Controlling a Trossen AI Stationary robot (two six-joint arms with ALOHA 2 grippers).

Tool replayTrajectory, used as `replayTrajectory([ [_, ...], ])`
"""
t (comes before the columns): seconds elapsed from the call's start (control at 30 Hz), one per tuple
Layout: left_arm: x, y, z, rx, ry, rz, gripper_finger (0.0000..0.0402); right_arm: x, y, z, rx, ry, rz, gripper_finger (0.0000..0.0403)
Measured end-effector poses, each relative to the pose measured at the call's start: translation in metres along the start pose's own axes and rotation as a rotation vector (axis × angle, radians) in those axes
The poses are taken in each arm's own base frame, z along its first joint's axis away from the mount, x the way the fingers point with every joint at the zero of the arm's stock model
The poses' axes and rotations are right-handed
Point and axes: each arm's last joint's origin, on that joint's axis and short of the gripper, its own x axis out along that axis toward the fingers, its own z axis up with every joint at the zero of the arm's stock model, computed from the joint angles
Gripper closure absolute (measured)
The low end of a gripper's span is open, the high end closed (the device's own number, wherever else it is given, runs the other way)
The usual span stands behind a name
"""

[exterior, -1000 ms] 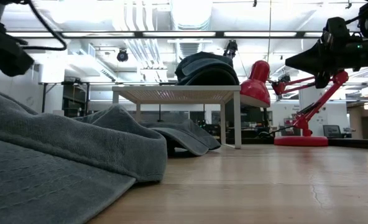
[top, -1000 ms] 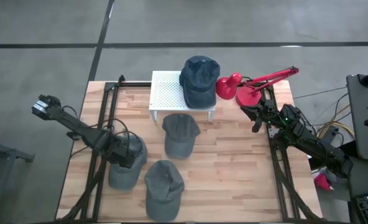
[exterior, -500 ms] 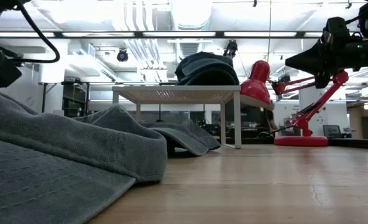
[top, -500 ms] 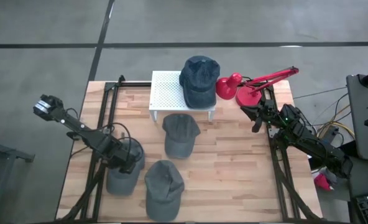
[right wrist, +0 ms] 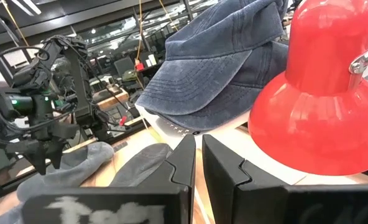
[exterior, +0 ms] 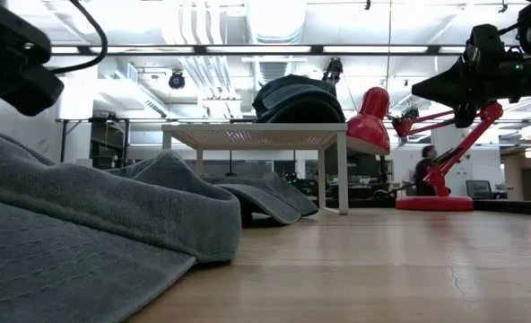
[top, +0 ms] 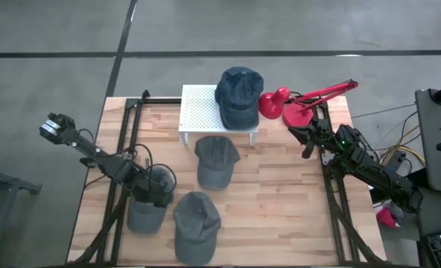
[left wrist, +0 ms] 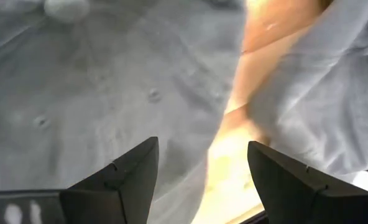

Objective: Pick & Place hat
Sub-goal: Put the middle left gray cap on the shelf

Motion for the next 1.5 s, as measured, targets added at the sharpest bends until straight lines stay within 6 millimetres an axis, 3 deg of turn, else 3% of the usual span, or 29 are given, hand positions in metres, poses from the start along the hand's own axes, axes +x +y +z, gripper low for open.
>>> replayTrajectory([
  [0.33, 0.013, -0.002, 0.004, 0.033, -0.106, 0.048, 0.0154, 0.0, 0.0, 0.0, -0.001, 0.0, 0.0, 0.0376],
  [0.7, 0.055, -0.002, 0.011, 0.083, -0.142, 0.264, 0.0156, 0.0, 0.0, 0.0, -0.004, 0.0, 0.0, 0.0376],
  [0.87, 0.063, -0.005, 0.011, 0.109, -0.147, 0.291, 0.0208, 0.0, 0.0, 0.0, -0.004, 0.0, 0.0, 0.0376],
  [1.13, 0.05, -0.017, 0.011, 0.162, -0.275, 0.203, 0.0384, 0.0, 0.0, 0.0, -0.004, 0.0, 0.0, 0.0376],
  [1.5, 0.003, -0.033, 0.008, 0.162, -0.459, 0.119, 0.0399, 0.0, 0.0, 0.0, -0.008, 0.001, 0.0, 0.0376],
])
